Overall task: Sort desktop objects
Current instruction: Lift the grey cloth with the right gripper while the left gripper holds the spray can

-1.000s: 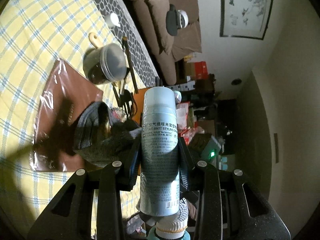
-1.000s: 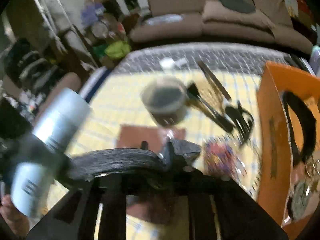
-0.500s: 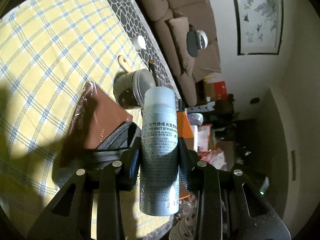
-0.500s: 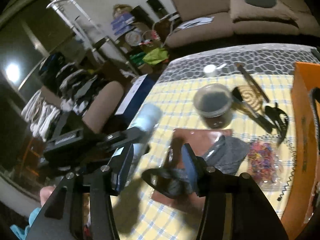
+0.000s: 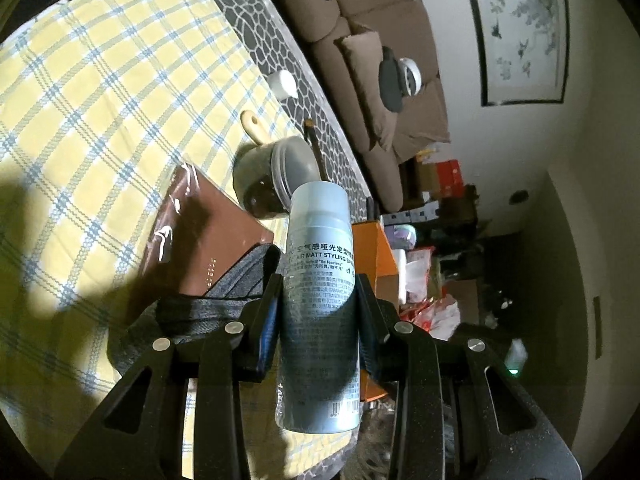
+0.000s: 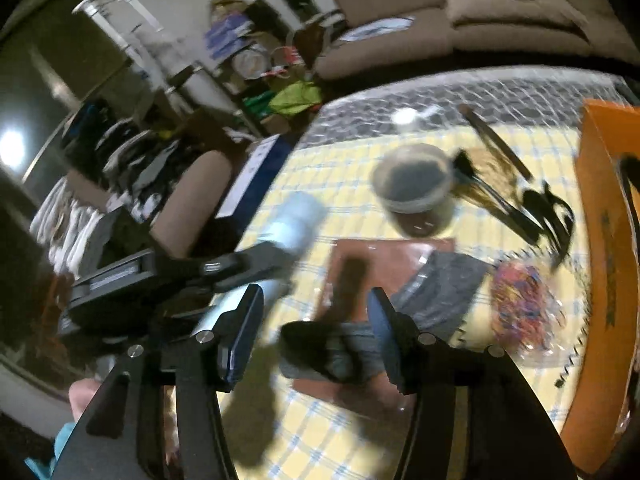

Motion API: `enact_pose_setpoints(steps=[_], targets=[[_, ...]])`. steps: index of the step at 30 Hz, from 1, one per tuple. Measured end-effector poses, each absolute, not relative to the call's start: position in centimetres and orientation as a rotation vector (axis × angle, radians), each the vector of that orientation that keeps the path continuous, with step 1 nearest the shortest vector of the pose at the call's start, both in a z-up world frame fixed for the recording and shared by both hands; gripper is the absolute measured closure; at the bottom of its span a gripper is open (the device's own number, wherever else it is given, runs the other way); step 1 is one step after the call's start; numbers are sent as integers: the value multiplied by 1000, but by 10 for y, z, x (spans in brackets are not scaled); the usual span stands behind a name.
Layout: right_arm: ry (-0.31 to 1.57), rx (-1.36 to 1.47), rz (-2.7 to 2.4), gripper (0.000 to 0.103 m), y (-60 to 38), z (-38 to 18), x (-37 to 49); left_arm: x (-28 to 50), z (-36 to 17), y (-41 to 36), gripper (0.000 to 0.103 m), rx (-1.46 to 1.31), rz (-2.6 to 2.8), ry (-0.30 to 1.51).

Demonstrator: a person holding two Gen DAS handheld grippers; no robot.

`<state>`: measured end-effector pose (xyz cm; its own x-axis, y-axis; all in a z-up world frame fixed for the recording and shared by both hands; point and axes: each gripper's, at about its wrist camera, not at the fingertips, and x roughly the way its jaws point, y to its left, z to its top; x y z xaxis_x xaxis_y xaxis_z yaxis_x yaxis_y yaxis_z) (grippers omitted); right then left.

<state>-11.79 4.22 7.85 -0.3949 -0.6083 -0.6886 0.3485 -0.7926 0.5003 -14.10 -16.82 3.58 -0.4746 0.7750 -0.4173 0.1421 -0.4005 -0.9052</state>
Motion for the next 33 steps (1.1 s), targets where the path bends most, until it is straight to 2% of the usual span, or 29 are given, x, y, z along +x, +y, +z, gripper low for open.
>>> enact_pose_setpoints(steps=[4, 8, 15, 17, 19, 30, 32, 33], targets=[[-88, 1308, -2254, 47, 22, 61, -116, -141, 38, -184, 71, -1234, 1933, -1426], [103, 1272, -2180, 47, -19, 46, -101, -140, 44, -199, 71, -1195, 1953, -1453], [195, 1279, -2092, 47, -52, 24, -86, -141, 40, -213, 71, -1198, 1964, -1477], [202, 1287, -2077, 51, -55, 21, -84, -141, 39, -216, 71, -1199, 1965, -1475], [202, 1306, -2055, 64, -58, 17, -84, -142, 39, -217, 71, -1201, 1970, -1467], [266, 1314, -2025, 68, -79, 8, -76, -140, 35, -221, 71, -1215, 1971, -1468], [290, 1311, -2018, 78, -82, 6, -75, -140, 35, -221, 71, -1215, 1972, -1467], [299, 1310, -2014, 87, -84, 5, -75, -140, 35, -221, 71, -1216, 1971, -1467]])
